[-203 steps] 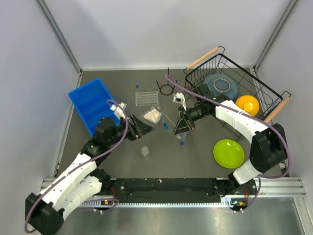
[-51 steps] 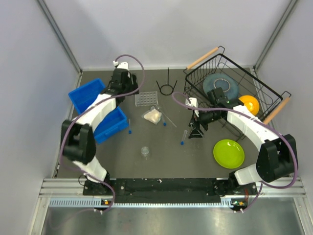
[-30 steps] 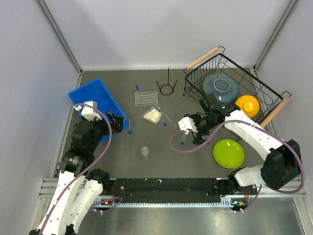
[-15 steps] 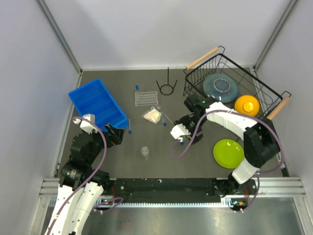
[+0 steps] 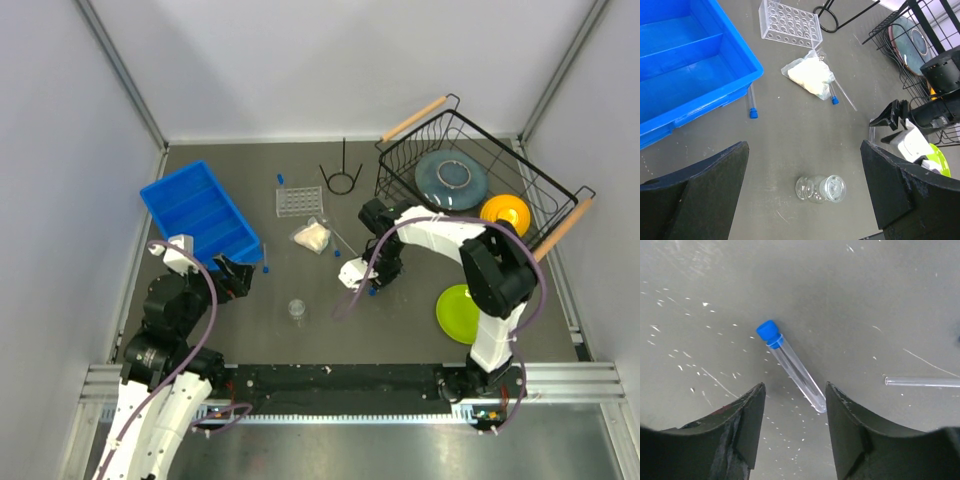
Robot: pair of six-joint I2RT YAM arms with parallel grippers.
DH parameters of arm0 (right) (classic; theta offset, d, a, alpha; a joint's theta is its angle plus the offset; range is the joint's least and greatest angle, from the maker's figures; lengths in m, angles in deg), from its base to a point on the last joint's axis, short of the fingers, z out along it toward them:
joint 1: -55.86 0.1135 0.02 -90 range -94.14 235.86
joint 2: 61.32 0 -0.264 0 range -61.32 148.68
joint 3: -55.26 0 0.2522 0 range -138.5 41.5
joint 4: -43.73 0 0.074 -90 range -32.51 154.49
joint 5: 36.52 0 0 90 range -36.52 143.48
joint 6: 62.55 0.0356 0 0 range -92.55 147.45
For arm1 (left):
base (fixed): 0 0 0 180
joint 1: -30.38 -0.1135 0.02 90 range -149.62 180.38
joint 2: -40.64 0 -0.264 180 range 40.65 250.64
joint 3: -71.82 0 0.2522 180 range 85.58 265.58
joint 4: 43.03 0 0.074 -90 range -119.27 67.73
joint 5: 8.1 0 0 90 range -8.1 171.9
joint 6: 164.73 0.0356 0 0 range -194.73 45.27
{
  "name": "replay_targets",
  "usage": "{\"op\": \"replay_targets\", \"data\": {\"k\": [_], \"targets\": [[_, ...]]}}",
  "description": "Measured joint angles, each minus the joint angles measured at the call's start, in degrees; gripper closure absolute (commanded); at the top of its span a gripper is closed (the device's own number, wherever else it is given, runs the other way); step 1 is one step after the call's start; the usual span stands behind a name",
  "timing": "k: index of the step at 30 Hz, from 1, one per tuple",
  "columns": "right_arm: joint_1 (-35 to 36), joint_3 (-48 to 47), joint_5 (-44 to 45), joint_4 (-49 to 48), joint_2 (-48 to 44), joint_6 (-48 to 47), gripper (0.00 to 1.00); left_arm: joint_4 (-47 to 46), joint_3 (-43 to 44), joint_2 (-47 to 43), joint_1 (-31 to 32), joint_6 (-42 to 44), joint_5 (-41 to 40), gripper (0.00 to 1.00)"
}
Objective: Organize the chemistry lab equipment
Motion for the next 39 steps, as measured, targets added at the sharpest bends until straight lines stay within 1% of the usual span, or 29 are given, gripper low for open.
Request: {"op": "replay_targets", "data": {"k": [4,6,7,9,16,19,23,28,31,35,39], "targets": [[0.1,-1.8,1.8,-0.8,2.6,1.4,0.64,0.0,-0.2,-0.4,0.0,0.0,0.0,0.01],[0.1,-2.2,2.4,-1.2,3.4,2.0,0.67,0.0,-0.4,-0.4,0.0,0.0,0.1,0.01],[0.1,-2.3,2.6,-1.2,3.5,2.4,0.71,0.0,-0.4,-0.4,0.0,0.0,0.2,0.01],[0.2,-2.4,2.9,-1.0,3.5,2.8,0.73,0.0,-0.5,-0.5,0.0,0.0,0.3,0.01],[0.4,-2.4,4.0,-1.2,3.5,4.4,0.89,0.0,-0.7,-1.5,0.0,-1.0,2.2,0.01],[0.4,-2.4,4.0,-1.6,3.5,7.0,0.92,0.0,-1.1,-2.7,0.0,-3.0,4.0,0.01],[0.4,-2.5,3.3,-2.2,3.5,14.2,0.93,-0.6,-2.3,-4.6,0.0,-6.7,7.7,0.01],[0.4,-2.3,-1.3,-2.0,2.9,24.9,0.93,-4.7,-4.5,-5.4,0.0,-12.7,13.6,0.01],[0.4,-1.4,-4.5,-1.9,0.3,31.4,0.93,-7.9,-5.5,-5.3,0.0,-15.5,16.8,0.02],[0.4,-0.1,-9.4,-1.5,-4.5,39.5,0.93,-12.4,-5.6,-2.6,0.0,-18.1,21.1,0.02],[-0.3,0.2,-15.4,-1.2,-8.3,46.3,0.93,-16.6,-5.6,2.3,0.0,-20.0,25.4,0.02]]}}
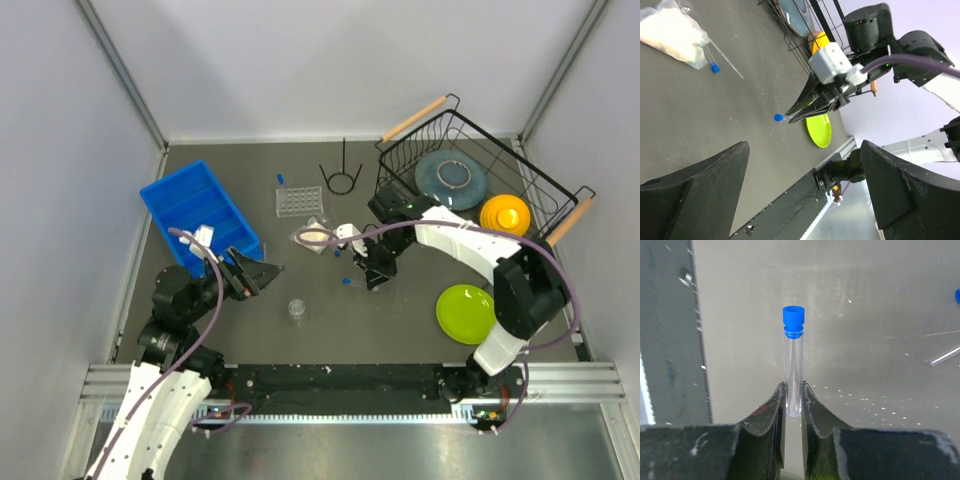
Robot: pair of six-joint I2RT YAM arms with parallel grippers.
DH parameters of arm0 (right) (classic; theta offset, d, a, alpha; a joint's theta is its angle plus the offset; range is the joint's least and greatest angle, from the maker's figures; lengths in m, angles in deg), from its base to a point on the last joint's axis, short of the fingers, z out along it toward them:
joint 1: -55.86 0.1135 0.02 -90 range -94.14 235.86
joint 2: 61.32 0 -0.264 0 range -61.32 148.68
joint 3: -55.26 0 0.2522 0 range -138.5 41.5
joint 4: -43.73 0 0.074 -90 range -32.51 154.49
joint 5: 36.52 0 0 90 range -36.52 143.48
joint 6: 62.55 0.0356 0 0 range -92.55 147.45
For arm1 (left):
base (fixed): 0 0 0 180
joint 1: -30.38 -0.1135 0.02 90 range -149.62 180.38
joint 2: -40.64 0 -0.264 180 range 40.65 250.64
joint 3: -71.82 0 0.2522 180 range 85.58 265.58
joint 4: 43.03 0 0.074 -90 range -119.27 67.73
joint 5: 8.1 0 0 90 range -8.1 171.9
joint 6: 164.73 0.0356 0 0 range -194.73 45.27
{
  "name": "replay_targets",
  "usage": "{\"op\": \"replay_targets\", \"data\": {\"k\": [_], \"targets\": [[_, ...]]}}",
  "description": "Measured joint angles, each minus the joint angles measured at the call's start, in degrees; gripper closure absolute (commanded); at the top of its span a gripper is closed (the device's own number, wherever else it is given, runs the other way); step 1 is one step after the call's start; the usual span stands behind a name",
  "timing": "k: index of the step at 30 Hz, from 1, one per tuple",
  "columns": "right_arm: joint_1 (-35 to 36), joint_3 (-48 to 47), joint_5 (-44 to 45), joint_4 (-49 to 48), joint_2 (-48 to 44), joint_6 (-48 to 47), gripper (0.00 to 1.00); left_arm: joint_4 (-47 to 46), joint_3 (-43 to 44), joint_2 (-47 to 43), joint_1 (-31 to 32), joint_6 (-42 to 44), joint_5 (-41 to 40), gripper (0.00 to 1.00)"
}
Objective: Organize the chemistry lab equipment
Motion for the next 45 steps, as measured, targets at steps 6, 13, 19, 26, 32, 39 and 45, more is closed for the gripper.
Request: {"op": "replay_targets", "data": {"k": [6,13,19,26,32,39,45], "targets": [[-2.9,-0.2,-11.2,0.3,-4.2,9.0,0.92,-5.5,0.0,6.7,1.3,-2.1,3.1,0.05],[-5.2,-3.6,-21.8,0.3,-4.7,16.3,0.92,-10.2,2.5,14.4,11.4,-2.4,-1.1,0.07],[-6.5,-4.0,-27.9,0.2,-5.1,19.5,0.91,-13.9,8.0,25.0,23.1,-0.7,-9.2,0.12],[-6.9,-3.8,-30.7,-0.1,-6.2,20.6,0.91,-15.6,12.2,33.7,27.3,0.2,-16.6,0.27],[-7.5,-3.3,-31.2,-1.3,-7.0,20.7,0.91,-15.7,14.7,38.6,30.4,-0.7,-21.1,0.39],[-7.7,-2.9,-31.2,-2.0,-7.2,21.2,0.91,-14.9,16.5,41.5,33.0,-1.5,-23.6,0.5],[-7.7,-2.6,-31.2,-2.2,-7.3,21.2,0.91,-14.6,17.6,42.5,33.4,-1.6,-24.0,0.62]]}}
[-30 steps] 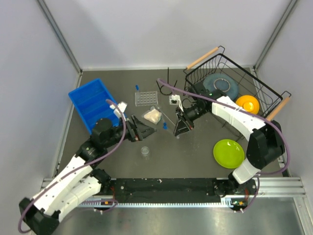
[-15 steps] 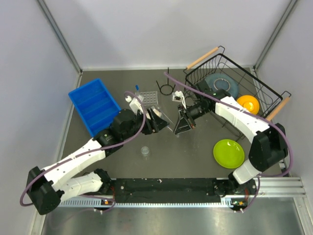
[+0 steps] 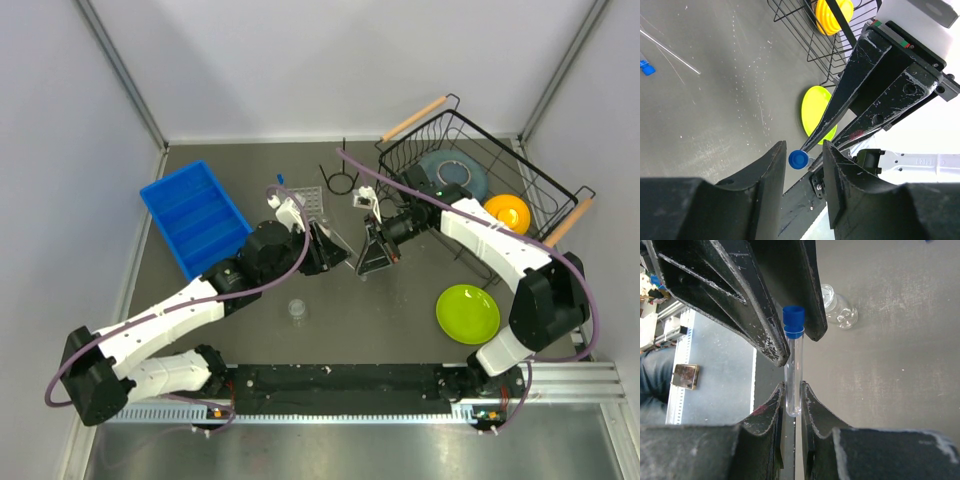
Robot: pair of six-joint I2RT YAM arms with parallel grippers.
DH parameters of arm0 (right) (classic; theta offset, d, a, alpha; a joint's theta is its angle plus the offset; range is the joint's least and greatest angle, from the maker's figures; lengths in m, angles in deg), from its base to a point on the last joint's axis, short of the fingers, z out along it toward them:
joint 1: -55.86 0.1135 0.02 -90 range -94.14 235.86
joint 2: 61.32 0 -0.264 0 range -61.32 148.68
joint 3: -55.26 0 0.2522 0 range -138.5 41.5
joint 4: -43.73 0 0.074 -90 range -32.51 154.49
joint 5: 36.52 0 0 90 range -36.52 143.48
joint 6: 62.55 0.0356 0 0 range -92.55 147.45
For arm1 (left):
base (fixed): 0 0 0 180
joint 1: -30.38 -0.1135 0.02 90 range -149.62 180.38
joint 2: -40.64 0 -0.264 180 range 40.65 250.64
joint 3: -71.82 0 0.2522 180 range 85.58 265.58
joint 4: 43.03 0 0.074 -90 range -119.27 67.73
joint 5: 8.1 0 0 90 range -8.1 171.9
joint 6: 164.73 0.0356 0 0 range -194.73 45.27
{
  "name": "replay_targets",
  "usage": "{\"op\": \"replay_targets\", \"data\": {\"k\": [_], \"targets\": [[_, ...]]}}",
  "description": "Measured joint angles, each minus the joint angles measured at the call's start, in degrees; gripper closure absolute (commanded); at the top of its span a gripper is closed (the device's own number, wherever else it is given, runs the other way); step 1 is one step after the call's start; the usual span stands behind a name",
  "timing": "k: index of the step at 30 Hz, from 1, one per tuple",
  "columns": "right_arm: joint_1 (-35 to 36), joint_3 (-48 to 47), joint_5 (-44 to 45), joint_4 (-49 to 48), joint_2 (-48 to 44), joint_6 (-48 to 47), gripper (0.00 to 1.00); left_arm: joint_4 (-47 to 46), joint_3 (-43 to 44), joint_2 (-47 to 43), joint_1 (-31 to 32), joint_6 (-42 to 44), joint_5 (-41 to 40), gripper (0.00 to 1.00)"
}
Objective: Organize the chemistry lab equipment
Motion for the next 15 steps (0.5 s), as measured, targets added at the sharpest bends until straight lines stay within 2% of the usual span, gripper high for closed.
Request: {"op": "replay_targets", "data": {"k": [4,12,15], "targets": [[0.0,0.3,0.0,-0.2,0.0,0.0,0.9,0.4,0.2,0.1,0.0,-0.1,0.0,0.7],[0.0,0.3,0.1,-0.2,-0.3,0.0,0.9,1.1,0.5,0.3,0.0,0.1,0.3,0.78],[0.0,0.5,0.0,-0.2,-0.3,0.0,0.88,1.1,0.6,0.3,0.0,0.1,0.6,0.85]]}}
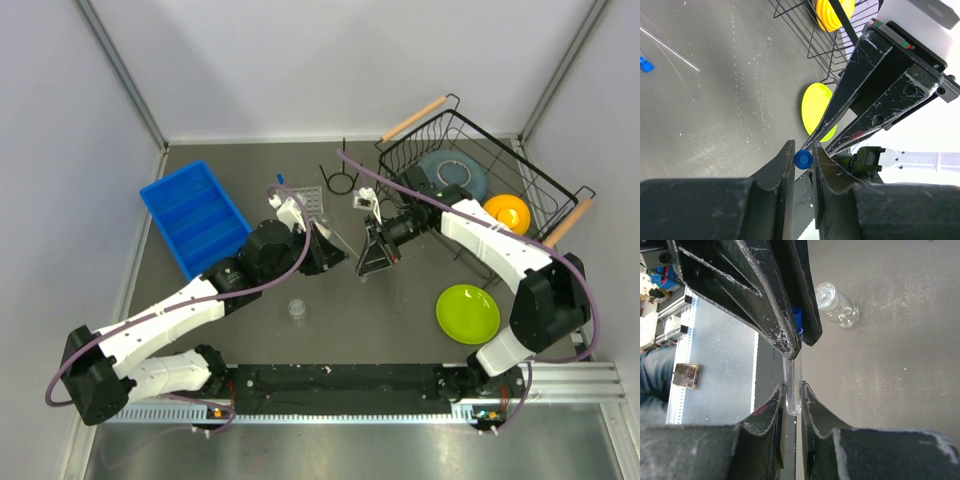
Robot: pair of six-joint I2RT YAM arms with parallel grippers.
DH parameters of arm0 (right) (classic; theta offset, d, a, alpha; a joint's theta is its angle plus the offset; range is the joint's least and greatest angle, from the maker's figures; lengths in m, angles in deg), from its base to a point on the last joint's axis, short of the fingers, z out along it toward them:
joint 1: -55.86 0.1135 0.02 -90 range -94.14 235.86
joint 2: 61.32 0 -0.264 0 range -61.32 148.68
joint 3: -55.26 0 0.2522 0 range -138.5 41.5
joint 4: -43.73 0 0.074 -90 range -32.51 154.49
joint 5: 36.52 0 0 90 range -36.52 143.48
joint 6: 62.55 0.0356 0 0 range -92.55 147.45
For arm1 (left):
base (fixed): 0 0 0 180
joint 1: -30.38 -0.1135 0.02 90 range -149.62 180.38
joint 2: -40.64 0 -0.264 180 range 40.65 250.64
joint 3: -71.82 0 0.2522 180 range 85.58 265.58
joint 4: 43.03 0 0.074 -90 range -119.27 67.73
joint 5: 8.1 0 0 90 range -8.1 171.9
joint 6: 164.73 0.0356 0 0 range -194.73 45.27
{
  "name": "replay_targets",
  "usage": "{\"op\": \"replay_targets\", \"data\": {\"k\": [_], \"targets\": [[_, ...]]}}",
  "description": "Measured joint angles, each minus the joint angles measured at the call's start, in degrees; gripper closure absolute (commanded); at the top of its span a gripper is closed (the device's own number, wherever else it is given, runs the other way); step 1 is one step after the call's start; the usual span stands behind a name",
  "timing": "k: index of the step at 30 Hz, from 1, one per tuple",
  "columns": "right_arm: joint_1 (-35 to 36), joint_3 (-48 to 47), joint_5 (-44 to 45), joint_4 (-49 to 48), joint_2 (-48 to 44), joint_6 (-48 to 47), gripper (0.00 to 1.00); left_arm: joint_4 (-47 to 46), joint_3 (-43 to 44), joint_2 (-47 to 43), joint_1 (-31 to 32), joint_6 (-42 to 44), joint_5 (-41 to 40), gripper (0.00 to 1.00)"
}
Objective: Organize the chemistry lab equipment
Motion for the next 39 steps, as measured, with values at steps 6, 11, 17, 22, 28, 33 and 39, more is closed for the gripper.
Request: {"op": "replay_targets", "data": {"k": [6,11,17,22,28,33,39], "targets": [[0.0,0.3,0.1,0.0,-0.1,0.0,0.65,0.2,0.1,0.0,0.0,0.3,0.5,0.88],[-0.1,0.3,2.4,-0.2,-0.9,-0.4,0.47,3.2,1.2,-1.0,-0.2,2.4,-2.0,0.88],[-1.4,0.3,6.8,-0.2,-4.5,-2.5,0.46,10.4,6.1,-2.1,-8.7,9.7,-3.9,0.88],[-2.0,0.7,10.1,0.0,-6.0,-5.6,0.44,15.1,10.2,-1.0,-19.0,17.7,-4.6,0.88],[-2.8,4.6,11.6,-0.9,-5.7,-8.9,0.41,16.8,17.3,7.5,-23.3,28.0,-8.2,0.88],[-3.0,7.6,12.5,-1.6,-5.5,-11.0,0.4,16.1,20.9,16.0,-25.5,34.6,-10.8,0.88],[-3.1,9.2,13.4,-2.3,-5.5,-12.9,0.4,13.5,26.2,27.2,-27.4,38.7,-12.4,0.88]]}}
